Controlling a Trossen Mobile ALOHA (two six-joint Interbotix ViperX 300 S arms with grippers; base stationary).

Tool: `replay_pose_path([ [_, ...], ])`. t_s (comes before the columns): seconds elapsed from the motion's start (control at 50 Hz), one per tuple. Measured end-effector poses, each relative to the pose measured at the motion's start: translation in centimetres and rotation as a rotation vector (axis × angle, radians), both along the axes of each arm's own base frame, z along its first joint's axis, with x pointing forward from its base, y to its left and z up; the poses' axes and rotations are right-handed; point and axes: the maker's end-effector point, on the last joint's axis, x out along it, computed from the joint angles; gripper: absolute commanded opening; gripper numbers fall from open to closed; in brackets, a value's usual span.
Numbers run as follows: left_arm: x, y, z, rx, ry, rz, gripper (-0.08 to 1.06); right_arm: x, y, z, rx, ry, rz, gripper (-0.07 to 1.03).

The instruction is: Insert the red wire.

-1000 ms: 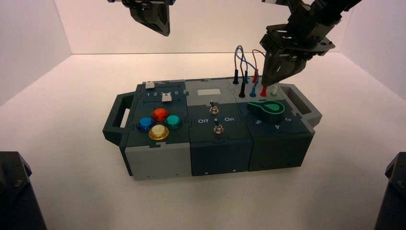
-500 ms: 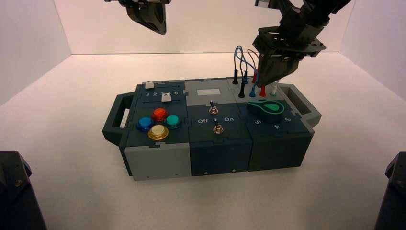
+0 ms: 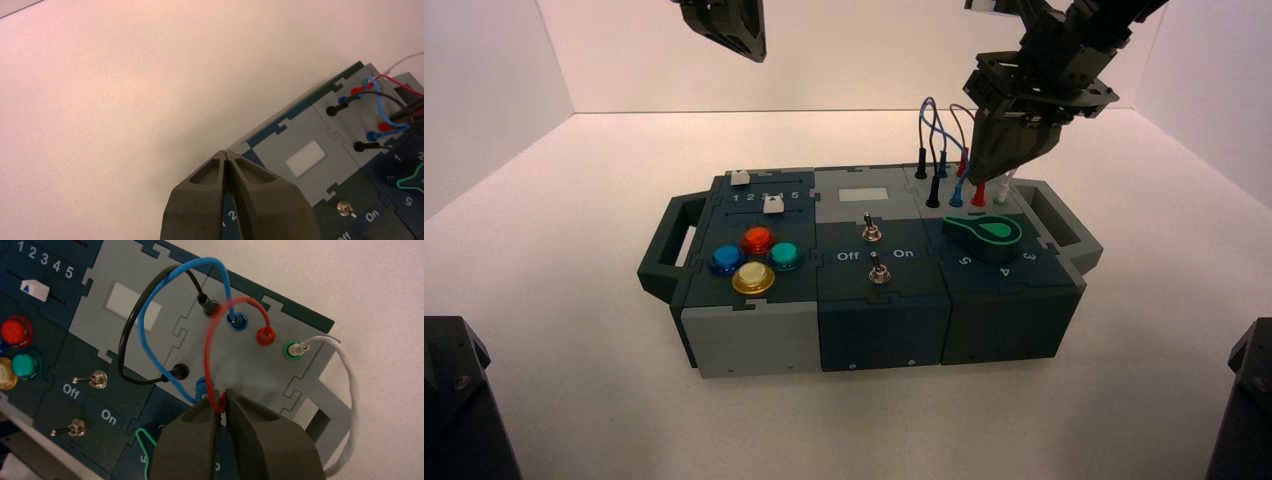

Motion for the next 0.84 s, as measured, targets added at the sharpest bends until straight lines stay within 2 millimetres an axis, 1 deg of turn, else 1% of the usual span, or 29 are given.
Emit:
replay_pose_path([
  [0.18, 0.1, 0.2, 0.3, -0.004, -0.009, 0.004, -0.03, 0.0, 0.1, 0.0, 0.002, 0.011, -0.009, 0.16],
  [0.22, 0.1, 0.2, 0.6, -0.009, -0.014, 0.005, -0.03, 0.1, 0.1, 0.0, 0.004, 0.012, -0.011, 0.22],
  [0.24, 0.1, 0.2, 0.6, -0.009, -0.014, 0.005, -0.03, 0.1, 0.1, 0.0, 0.004, 0.012, -0.011, 0.22],
  [0.26, 0.0, 0.2, 0.7, -0.01, -0.017, 0.005, -0.03, 0.0, 0.1, -0.1, 0.003, 0.016, -0.012, 0.28],
  [0.32, 0.1, 0.2, 1.1, -0.016, -0.026, 0.006, -0.03, 0.1, 0.2, 0.1, 0.005, 0.018, -0.013, 0.3],
  [0.4, 0.0, 0.3, 1.8, -0.024, -0.045, 0.004, -0.03, 0.0, 0.2, 0.3, 0.01, 0.026, -0.025, 0.3],
  [0.5, -0.5, 0.8, 2.6, -0.038, -0.074, 0.006, -0.03, -0.5, 0.2, 1.7, 0.029, 0.029, -0.04, 0.3],
  [0.58, -0.8, 1.0, 2.9, -0.046, -0.085, 0.008, -0.03, -0.6, 0.3, 2.7, 0.037, 0.022, -0.042, 0.3],
  [0.66, -0.8, 1.1, 3.7, -0.058, -0.108, 0.009, -0.03, -0.6, 0.2, 3.7, 0.04, 0.016, -0.049, 0.3],
  [0.74, -0.9, 1.1, 4.1, -0.067, -0.121, 0.01, -0.03, -1.1, 0.0, 3.9, 0.029, 0.039, -0.053, 0.3],
  [0.84, -0.9, 1.1, 4.2, -0.067, -0.124, 0.009, -0.03, -1.5, -0.3, 3.9, 0.016, 0.061, -0.059, 0.3],
])
